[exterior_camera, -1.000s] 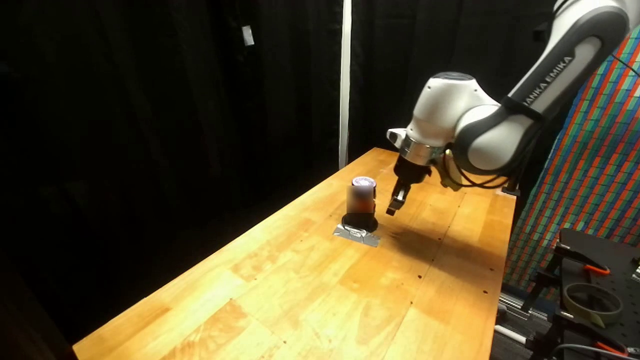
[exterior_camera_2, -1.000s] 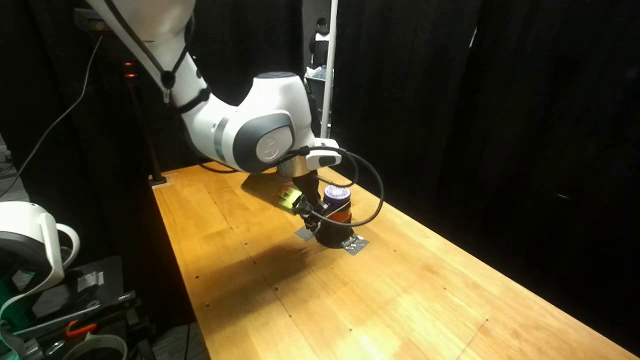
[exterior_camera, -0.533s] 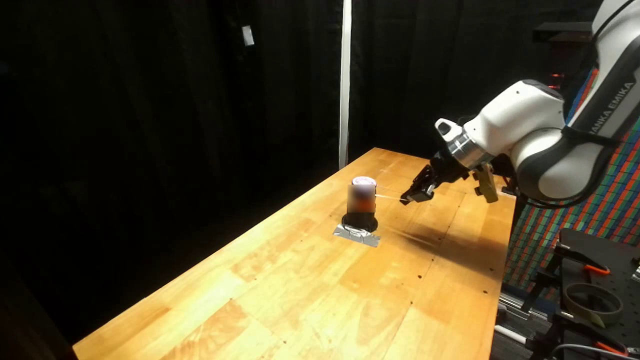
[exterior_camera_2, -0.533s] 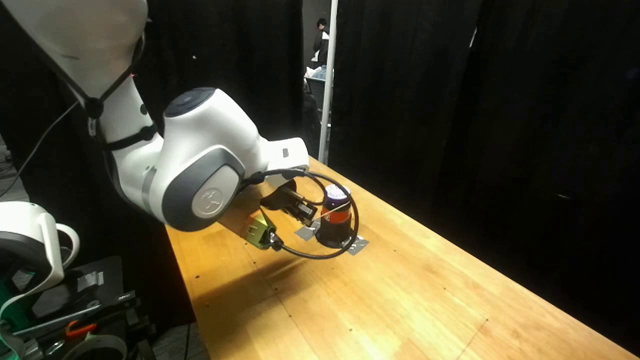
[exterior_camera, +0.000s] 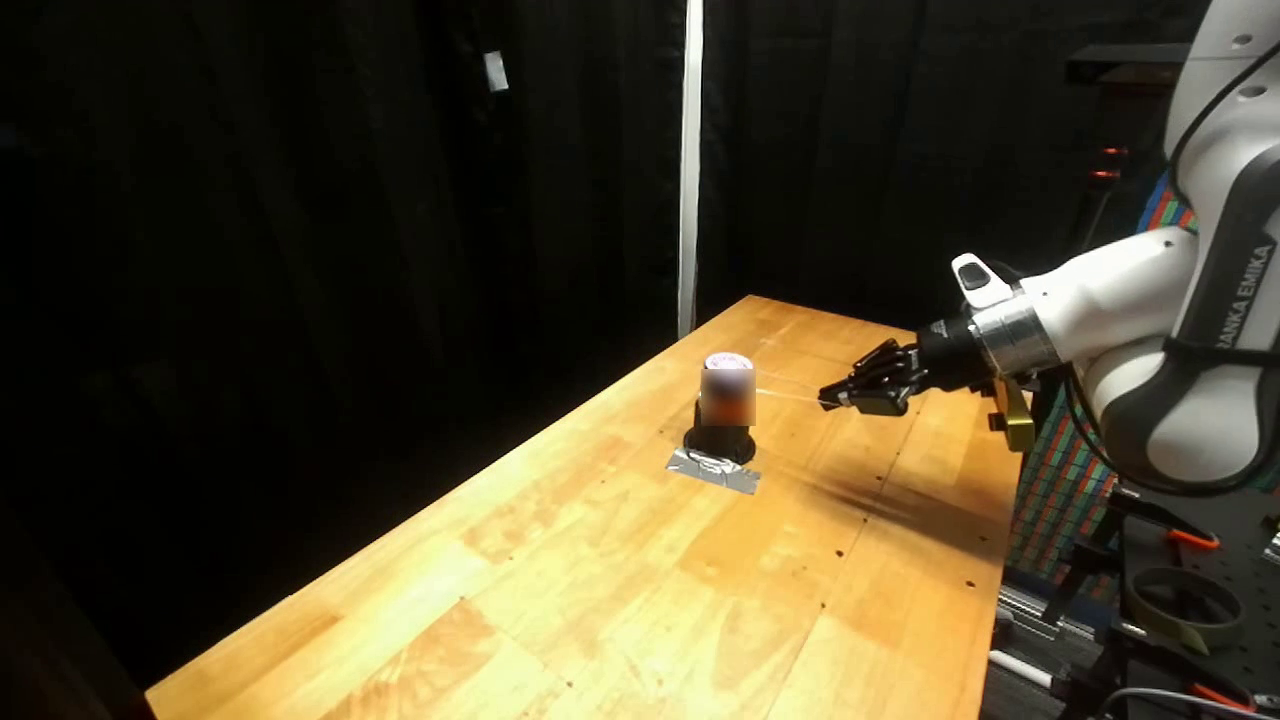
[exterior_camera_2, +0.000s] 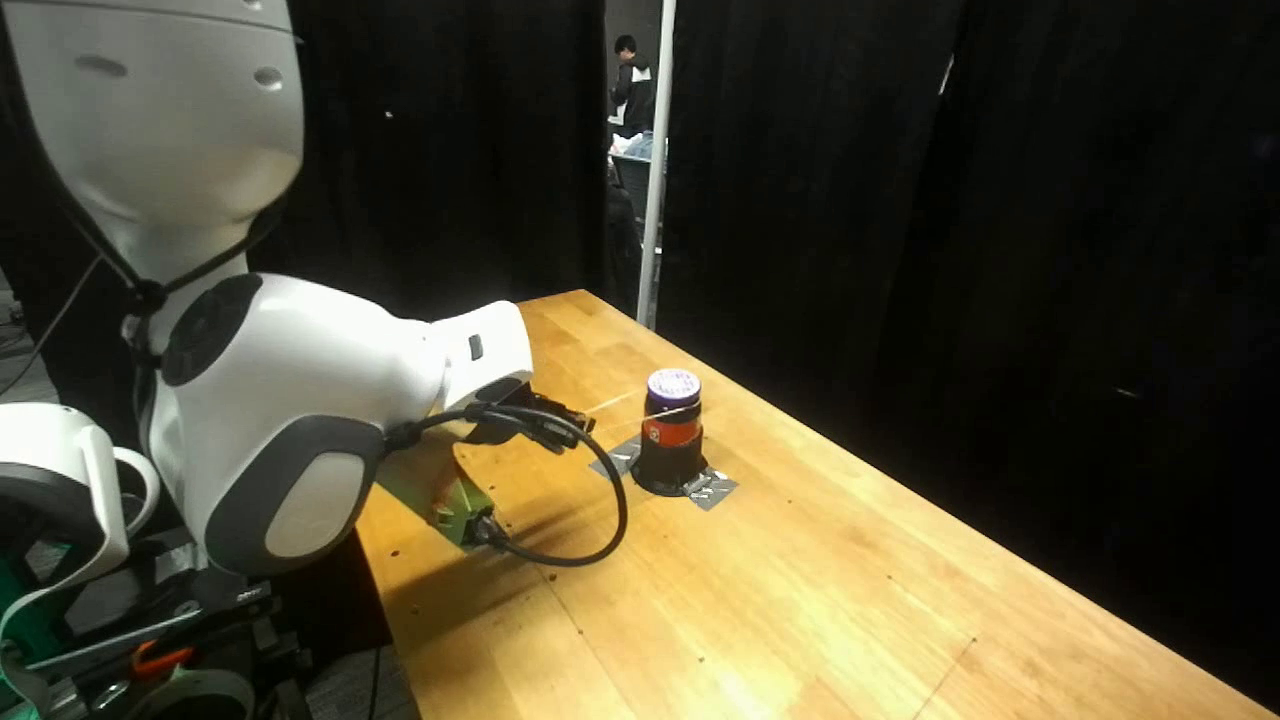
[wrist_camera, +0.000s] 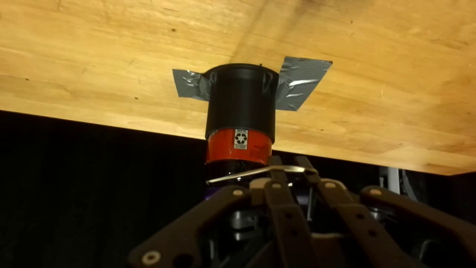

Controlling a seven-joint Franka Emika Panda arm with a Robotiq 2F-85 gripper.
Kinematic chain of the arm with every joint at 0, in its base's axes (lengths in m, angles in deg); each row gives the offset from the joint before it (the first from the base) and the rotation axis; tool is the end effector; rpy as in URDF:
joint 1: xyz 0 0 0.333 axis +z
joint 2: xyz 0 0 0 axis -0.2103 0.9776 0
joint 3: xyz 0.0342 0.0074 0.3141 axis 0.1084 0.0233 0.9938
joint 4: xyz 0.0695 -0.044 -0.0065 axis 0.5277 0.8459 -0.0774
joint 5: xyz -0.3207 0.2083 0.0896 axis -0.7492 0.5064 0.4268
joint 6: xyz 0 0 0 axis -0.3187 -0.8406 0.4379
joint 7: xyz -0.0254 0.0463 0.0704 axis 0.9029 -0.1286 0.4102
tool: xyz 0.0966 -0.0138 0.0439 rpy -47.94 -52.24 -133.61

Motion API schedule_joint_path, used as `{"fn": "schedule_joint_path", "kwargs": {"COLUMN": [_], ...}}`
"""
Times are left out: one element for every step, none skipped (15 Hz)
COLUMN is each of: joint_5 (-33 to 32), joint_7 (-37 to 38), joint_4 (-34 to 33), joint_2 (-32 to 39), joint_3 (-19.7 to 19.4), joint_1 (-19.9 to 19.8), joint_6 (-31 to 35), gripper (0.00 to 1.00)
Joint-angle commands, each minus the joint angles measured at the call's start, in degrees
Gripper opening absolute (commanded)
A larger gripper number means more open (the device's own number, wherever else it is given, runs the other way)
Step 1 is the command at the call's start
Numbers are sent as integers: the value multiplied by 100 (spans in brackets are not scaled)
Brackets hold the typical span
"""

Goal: Put the rubber band on the cup

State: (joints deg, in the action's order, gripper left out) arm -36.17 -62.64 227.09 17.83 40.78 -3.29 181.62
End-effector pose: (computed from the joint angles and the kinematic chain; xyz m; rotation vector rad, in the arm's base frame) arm 0.4039 0.0660 0.2114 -2.6561 -0.5240 -1.3970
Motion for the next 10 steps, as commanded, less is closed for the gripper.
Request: {"fn": "schedule_joint_path", "kwargs": {"joint_5": [-33,-118,-120,-83,-78,41,82,107,164,212], "joint_7": [-219,-125,-153,-144,-148,-275,-215,-236,-282,-223], "joint_4": [-15,-165,-206,-301,-367,-271,-390,-380,-337,-278], "joint_2": [496,112,191,142,77,362,-19,-25,8,24], "joint_3": [306,339,362,392,409,408,416,418,418,440], "joint_1": [-314,-362,-391,-410,-424,-401,-385,-374,-354,-366], "joint_6": [1214,667,637,528,457,952,453,465,567,626], "gripper": [16,14,15,16,17,16,17,18,17,15]}}
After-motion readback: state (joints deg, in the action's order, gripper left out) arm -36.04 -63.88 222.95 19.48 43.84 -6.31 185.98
